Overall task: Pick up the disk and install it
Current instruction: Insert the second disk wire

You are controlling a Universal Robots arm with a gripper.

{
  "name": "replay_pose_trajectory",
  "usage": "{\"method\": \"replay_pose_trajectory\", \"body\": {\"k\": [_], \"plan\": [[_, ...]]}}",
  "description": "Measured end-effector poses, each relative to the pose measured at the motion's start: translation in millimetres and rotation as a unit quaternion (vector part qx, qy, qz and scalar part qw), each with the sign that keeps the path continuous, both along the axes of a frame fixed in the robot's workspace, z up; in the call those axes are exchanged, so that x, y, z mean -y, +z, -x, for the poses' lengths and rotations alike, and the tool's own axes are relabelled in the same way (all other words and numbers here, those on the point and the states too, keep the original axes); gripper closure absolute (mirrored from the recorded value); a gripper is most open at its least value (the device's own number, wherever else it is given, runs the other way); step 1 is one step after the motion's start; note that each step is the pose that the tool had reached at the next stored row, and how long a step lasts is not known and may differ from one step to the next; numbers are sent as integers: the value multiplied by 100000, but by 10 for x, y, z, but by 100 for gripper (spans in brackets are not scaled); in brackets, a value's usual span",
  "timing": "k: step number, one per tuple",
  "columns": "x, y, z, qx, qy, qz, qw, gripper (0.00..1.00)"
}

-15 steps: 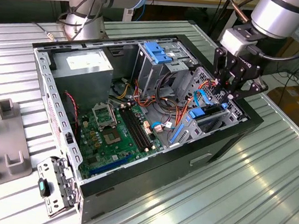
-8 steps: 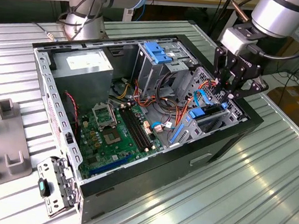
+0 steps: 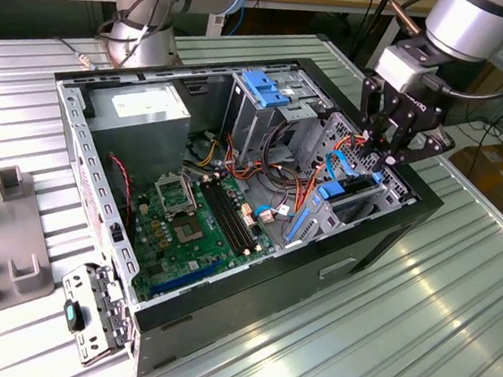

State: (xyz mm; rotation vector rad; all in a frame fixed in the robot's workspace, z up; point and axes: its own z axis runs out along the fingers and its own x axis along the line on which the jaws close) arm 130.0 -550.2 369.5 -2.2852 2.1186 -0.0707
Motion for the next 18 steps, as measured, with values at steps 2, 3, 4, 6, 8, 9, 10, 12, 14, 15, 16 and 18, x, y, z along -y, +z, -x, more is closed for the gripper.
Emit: {"method": "replay_pose_trajectory", "body": {"k": [2, 3, 4, 6, 8, 9, 10, 12, 14, 15, 16, 18], "plan": [[0, 0, -19, 1, 900, -5, 99996, 64], [0, -1, -34, 1, 1339, -8, 99991, 64], [0, 0, -44, 1, 1599, 0, 99987, 64], [0, 0, -54, 2, 1887, -3, 99982, 64], [0, 0, -54, 1, 1896, -7, 99982, 64], [0, 0, -55, 1, 1898, -8, 99982, 64], [0, 0, -55, 2, 1900, -6, 99982, 64], [-8, 0, -56, 2, 1904, -8, 99982, 64], [-20, -1, -61, 3, 1903, -10, 99982, 64], [-33, 0, -66, 3, 1903, -4, 99982, 64], [-51, 0, -74, 2, 1905, -4, 99982, 64], [-72, 0, -83, 3, 1905, -3, 99982, 64]]}}
